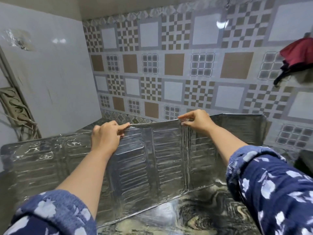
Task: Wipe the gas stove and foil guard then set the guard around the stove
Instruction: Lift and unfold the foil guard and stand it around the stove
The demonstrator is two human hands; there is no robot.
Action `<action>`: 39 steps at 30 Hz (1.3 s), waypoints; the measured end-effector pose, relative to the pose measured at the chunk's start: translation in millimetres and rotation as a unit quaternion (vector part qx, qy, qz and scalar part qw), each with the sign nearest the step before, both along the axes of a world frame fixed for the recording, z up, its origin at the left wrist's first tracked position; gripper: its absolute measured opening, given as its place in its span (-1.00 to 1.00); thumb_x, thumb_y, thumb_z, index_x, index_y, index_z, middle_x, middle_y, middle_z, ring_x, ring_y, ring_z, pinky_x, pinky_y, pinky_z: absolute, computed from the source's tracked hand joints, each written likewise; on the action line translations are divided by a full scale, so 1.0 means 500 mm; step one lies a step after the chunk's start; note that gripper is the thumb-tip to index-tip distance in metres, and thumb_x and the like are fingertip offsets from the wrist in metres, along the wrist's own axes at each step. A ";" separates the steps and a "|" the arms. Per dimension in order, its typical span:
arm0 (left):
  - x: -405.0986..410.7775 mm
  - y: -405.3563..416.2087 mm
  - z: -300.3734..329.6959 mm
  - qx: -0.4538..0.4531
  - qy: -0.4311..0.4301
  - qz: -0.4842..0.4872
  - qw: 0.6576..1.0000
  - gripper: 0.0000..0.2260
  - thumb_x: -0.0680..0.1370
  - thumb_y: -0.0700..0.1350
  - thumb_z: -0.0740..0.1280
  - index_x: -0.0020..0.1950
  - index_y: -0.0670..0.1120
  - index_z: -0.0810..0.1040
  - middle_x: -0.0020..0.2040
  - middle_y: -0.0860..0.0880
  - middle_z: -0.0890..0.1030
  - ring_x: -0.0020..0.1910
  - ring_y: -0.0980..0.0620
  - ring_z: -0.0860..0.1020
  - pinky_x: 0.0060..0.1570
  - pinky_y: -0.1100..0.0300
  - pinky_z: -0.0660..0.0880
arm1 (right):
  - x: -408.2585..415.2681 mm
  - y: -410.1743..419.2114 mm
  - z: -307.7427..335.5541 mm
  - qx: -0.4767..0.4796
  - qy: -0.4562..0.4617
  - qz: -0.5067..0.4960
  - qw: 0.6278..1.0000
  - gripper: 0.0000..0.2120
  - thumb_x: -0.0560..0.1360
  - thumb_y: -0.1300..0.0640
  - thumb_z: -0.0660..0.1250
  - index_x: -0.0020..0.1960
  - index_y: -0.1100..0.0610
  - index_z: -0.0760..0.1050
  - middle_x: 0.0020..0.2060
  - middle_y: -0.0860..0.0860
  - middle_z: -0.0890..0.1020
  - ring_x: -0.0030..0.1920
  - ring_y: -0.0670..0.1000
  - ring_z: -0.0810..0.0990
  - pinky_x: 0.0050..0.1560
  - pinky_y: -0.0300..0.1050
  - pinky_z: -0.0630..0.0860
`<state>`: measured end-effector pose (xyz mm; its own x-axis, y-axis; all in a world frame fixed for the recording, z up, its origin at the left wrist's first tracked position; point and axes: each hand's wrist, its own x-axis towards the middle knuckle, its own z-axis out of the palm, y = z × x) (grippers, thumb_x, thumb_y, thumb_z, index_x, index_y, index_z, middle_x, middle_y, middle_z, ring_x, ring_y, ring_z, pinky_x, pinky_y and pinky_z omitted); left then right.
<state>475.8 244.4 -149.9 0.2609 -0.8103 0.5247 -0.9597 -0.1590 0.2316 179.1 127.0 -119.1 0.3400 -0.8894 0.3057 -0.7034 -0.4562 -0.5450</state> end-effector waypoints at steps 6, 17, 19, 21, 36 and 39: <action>-0.014 0.003 0.007 -0.004 -0.003 0.013 1.000 -0.63 0.58 -0.15 0.27 0.26 0.30 0.49 0.03 0.07 0.61 -0.05 -0.07 0.45 0.03 0.09 0.38 | -0.002 -0.002 -0.014 -0.001 -0.055 -0.028 0.998 -0.60 0.44 0.43 0.30 0.01 -0.02 0.68 -0.06 0.05 0.73 -0.02 -0.06 0.67 0.12 -0.04 0.59; -0.039 -0.044 0.056 -0.063 0.013 -0.011 0.998 -0.63 0.56 -0.16 0.33 0.27 0.25 0.51 -0.04 0.06 0.60 -0.05 -0.03 0.47 0.00 0.08 0.36 | -0.011 -0.046 0.061 -0.075 -0.084 -0.053 0.992 -0.79 0.43 0.30 0.42 -0.08 0.02 0.71 -0.12 0.03 0.74 0.02 -0.02 0.67 0.32 0.13 0.41; -0.048 -0.060 0.073 -0.075 0.012 -0.014 0.997 -0.62 0.56 -0.16 0.33 0.27 0.25 0.50 -0.04 0.05 0.59 -0.05 -0.04 0.46 0.01 0.09 0.36 | -0.018 -0.059 0.086 -0.088 -0.085 -0.056 0.991 -0.76 0.43 0.31 0.41 -0.10 0.00 0.71 -0.12 0.02 0.74 0.03 0.01 0.66 0.33 0.17 0.38; -0.057 -0.078 0.089 -0.089 0.006 -0.013 0.996 -0.62 0.56 -0.15 0.32 0.28 0.26 0.49 -0.04 0.06 0.58 -0.04 -0.05 0.46 0.00 0.10 0.34 | -0.028 -0.069 0.113 -0.105 -0.084 -0.059 0.989 -0.76 0.44 0.31 0.40 -0.09 0.00 0.71 -0.11 0.02 0.74 0.04 0.01 0.66 0.33 0.17 0.38; -0.288 -0.221 0.194 -0.153 -0.019 -0.082 0.985 -0.56 0.54 -0.20 0.31 0.33 0.21 0.46 -0.01 0.00 0.56 0.04 -0.07 0.49 0.00 0.08 0.25 | -0.285 -0.110 0.247 -0.208 -0.073 -0.106 0.970 -0.81 0.47 0.28 0.37 -0.05 0.05 0.70 -0.05 0.04 0.72 0.08 0.05 0.64 0.31 0.16 0.40; -0.373 -0.253 0.203 -0.157 -0.034 -0.106 0.981 -0.57 0.55 -0.17 0.32 0.35 0.21 0.44 -0.01 -0.02 0.55 0.04 -0.07 0.50 -0.03 0.09 0.25 | -0.377 -0.115 0.259 -0.230 -0.069 -0.126 0.963 -0.83 0.46 0.27 0.39 -0.05 0.06 0.70 -0.06 0.05 0.73 0.06 0.06 0.64 0.30 0.18 0.40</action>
<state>289.2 117.8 -48.2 0.0594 -0.6378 0.7679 -0.9784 0.1155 0.1716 -9.6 69.5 10.5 0.0594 -0.6987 0.7130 -0.7587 -0.4958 -0.4226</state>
